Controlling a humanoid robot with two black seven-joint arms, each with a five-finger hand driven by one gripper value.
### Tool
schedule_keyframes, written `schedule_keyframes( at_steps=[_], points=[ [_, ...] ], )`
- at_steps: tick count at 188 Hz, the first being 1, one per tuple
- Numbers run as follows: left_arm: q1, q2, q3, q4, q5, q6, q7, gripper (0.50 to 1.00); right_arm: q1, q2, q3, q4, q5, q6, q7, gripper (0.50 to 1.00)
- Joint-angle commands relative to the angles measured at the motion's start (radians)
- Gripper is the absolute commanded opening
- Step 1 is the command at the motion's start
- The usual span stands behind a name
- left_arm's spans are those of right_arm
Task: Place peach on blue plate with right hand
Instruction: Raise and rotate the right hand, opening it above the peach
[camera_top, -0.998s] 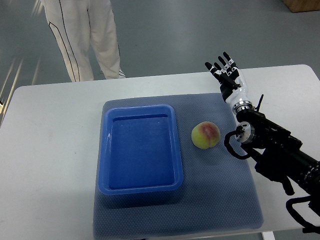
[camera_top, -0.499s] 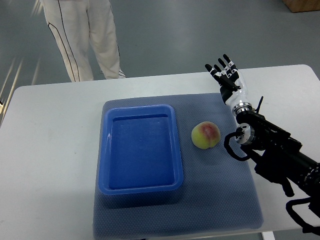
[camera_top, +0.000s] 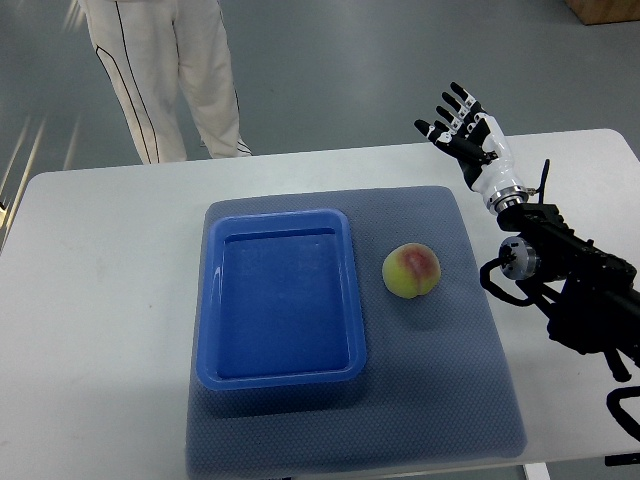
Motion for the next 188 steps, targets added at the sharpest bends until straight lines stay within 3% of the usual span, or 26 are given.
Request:
schedule_keyframes(
  at_steps=[1,31,70,99,120,121,151,161,162,188],
  points=[
    [0.0,0.0,0.0,0.0,-0.002,0.0,0.0,1.0,-0.004,-0.076,-0.024,0.061,-0.12,0.002,-0.001,0.93],
    [0.0,0.0,0.0,0.001,0.0,0.0,0.0,1.0,0.008,-0.224,-0.139,0.178,-0.226,0.005,-0.012,0.93],
    [0.0,0.0,0.0,0.001,0.0,0.0,0.0,1.0,0.123,-0.4,-0.3,0.29,-0.289,0.044,-0.044,0.93],
    [0.0,0.0,0.0,0.001,0.0,0.0,0.0,1.0,0.232,-0.521,-0.437,0.374,-0.373,0.157,-0.049,0.93],
    [0.0,0.0,0.0,0.001,-0.002,0.0,0.0,1.0,0.255,-0.543,-0.457,0.396,-0.447,0.166,-0.047,0.93],
    [0.0,0.0,0.0,0.001,0.0,0.0,0.0,1.0,0.269,-0.558,-0.463,0.418,-0.537,0.18,-0.046,0.93],
    [0.0,0.0,0.0,0.002,0.0,0.0,0.0,1.0,0.293,-0.578,-0.486,0.489,-0.866,0.22,-0.041,0.928],
    [0.0,0.0,0.0,0.001,0.0,0.0,0.0,1.0,0.293,-0.578,-0.486,0.489,-0.866,0.22,-0.041,0.928],
    [0.0,0.0,0.0,0.001,0.0,0.0,0.0,1.0,0.301,-0.578,-0.491,0.498,-0.966,0.235,-0.038,0.928],
    [0.0,0.0,0.0,0.003,0.0,0.0,0.0,1.0,0.324,-0.575,-0.494,0.515,-1.126,0.298,-0.038,0.928]
  ],
)
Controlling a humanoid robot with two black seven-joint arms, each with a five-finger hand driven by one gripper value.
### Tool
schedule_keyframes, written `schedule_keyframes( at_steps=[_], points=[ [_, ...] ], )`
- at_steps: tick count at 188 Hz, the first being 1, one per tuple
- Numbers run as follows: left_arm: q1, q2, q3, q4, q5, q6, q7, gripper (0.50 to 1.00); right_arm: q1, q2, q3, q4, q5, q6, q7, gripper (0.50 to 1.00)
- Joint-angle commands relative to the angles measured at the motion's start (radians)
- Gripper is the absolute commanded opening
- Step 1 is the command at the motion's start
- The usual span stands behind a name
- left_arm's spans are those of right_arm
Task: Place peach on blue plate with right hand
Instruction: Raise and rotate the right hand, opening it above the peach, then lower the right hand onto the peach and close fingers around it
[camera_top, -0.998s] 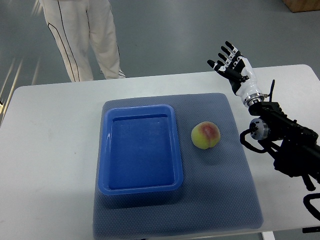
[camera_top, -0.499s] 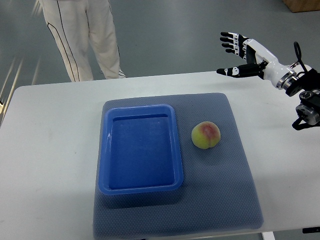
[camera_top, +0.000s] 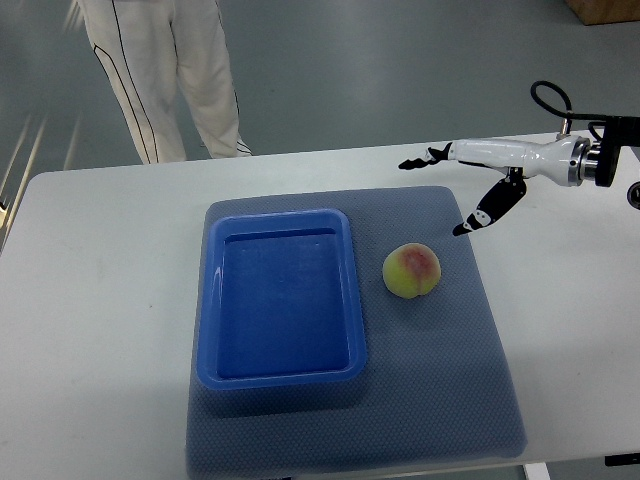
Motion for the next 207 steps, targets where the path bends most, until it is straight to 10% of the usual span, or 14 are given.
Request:
schedule_keyframes(
  at_steps=[1,207],
  points=[
    [0.0,0.0,0.0,0.0,0.001,0.0,0.0,1.0,0.022,0.002,-0.004,0.014,-0.123,0.043,0.0,0.928],
    [0.0,0.0,0.003,0.002,0.001,0.0,0.0,1.0,0.019,0.213,-0.105,-0.093,-0.306,0.043,-0.014,0.926]
  ],
)
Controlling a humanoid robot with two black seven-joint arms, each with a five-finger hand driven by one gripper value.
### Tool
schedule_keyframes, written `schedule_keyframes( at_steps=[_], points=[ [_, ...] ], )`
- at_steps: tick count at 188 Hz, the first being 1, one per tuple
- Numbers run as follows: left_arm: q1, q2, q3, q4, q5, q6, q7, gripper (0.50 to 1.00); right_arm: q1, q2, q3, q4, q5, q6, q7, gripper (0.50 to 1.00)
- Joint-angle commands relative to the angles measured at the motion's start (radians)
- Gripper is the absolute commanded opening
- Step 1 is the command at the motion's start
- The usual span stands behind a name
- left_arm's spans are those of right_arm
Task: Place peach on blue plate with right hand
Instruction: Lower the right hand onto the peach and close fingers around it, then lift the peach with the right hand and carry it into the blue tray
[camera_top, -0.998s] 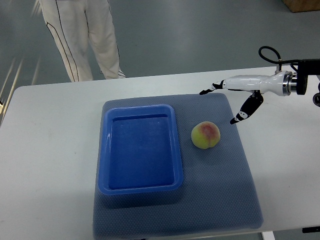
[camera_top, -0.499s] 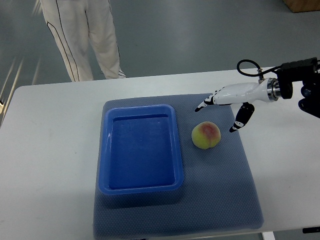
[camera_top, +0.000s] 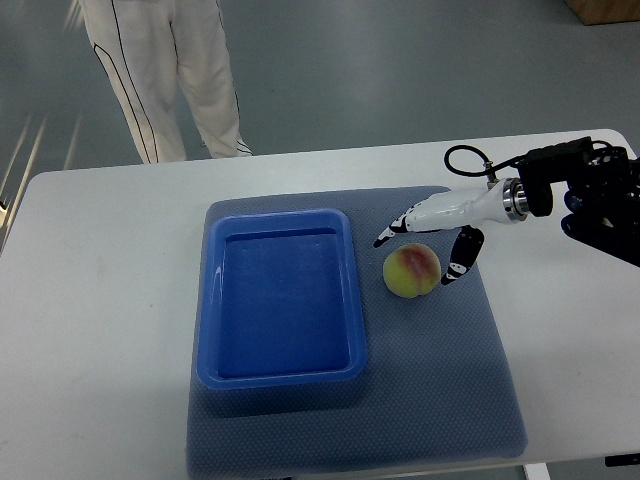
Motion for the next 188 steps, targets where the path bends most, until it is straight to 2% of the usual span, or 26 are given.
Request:
schedule_keyframes(
  at_steps=[1,41,42,48,67,92,102,115,116,128,138,139,188],
  points=[
    [0.0,0.0,0.0,0.0,0.0,0.0,0.0,1.0,-0.013,0.015,0.0,0.0,-0.001,0.0,0.0,0.926],
    [0.0,0.0,-0.002,0.0,0.0,0.0,0.0,1.0,-0.031,0.042,-0.008,-0.013,-0.013,-0.006,-0.005,0.921],
    [0.0,0.0,-0.002,0.0,0.0,0.0,0.0,1.0,-0.033,0.046,-0.008,-0.025,-0.015,-0.009,-0.025,0.915],
    [0.0,0.0,0.0,0.0,0.0,0.0,0.0,1.0,-0.033,0.049,-0.006,-0.031,-0.013,-0.009,-0.038,0.913],
    [0.0,0.0,-0.002,0.0,0.0,0.0,0.0,1.0,-0.033,0.049,-0.006,-0.036,-0.013,-0.009,-0.045,0.901],
    [0.0,0.0,-0.002,0.0,0.0,0.0,0.0,1.0,-0.033,0.049,-0.006,-0.036,-0.015,-0.009,-0.045,0.854],
    [0.0,0.0,-0.002,0.0,0.0,0.0,0.0,1.0,-0.034,0.049,-0.006,-0.036,-0.013,-0.009,-0.043,0.817],
    [0.0,0.0,-0.002,0.0,0.0,0.0,0.0,1.0,-0.034,0.049,-0.005,-0.036,-0.013,-0.009,-0.043,0.811],
    [0.0,0.0,-0.002,0.0,0.0,0.0,0.0,1.0,-0.033,0.049,-0.005,-0.036,-0.013,-0.009,-0.043,0.797],
    [0.0,0.0,-0.002,0.0,0.0,0.0,0.0,1.0,-0.031,0.049,-0.005,-0.036,-0.013,-0.009,-0.042,0.78],
    [0.0,0.0,-0.002,0.0,0.0,0.0,0.0,1.0,-0.031,0.049,-0.005,-0.036,-0.013,-0.009,-0.042,0.78],
    [0.0,0.0,-0.002,0.0,0.0,0.0,0.0,1.0,-0.03,0.049,-0.005,-0.036,-0.013,-0.009,-0.04,0.762],
    [0.0,0.0,-0.002,0.0,0.0,0.0,0.0,1.0,-0.004,0.048,-0.002,-0.034,-0.001,-0.006,-0.032,0.744]
  ],
)
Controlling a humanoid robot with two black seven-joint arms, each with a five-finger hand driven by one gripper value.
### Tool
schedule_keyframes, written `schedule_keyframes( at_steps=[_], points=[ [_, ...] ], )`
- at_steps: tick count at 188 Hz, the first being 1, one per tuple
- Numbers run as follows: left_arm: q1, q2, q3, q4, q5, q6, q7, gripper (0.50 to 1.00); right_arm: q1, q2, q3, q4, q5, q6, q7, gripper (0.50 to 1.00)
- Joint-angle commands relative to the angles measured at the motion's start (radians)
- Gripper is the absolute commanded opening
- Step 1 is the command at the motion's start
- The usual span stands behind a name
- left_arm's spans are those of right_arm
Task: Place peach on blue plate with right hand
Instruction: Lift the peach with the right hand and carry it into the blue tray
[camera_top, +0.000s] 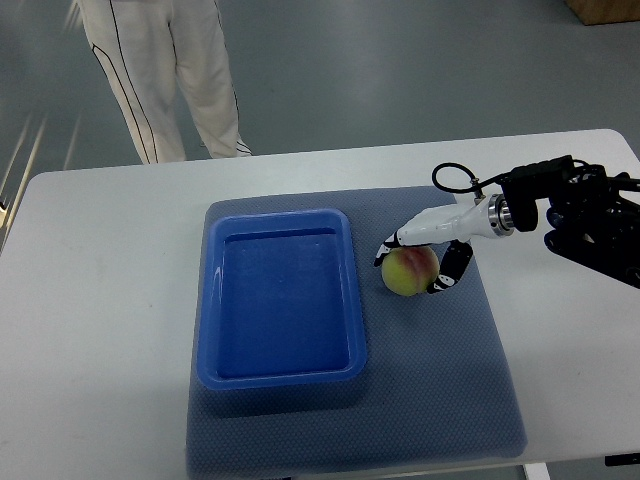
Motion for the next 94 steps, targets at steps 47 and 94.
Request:
schedule_keyframes(
  at_steps=[47,94],
  points=[
    [0.0,0.0,0.0,0.0,0.0,0.0,0.0,1.0,0.102,0.006,0.011,0.0,0.033,0.01,0.005,0.746],
    [0.0,0.0,-0.002,-0.002,0.0,0.0,0.0,1.0,0.164,0.212,0.015,-0.06,0.051,-0.009,0.002,0.756]
  ],
)
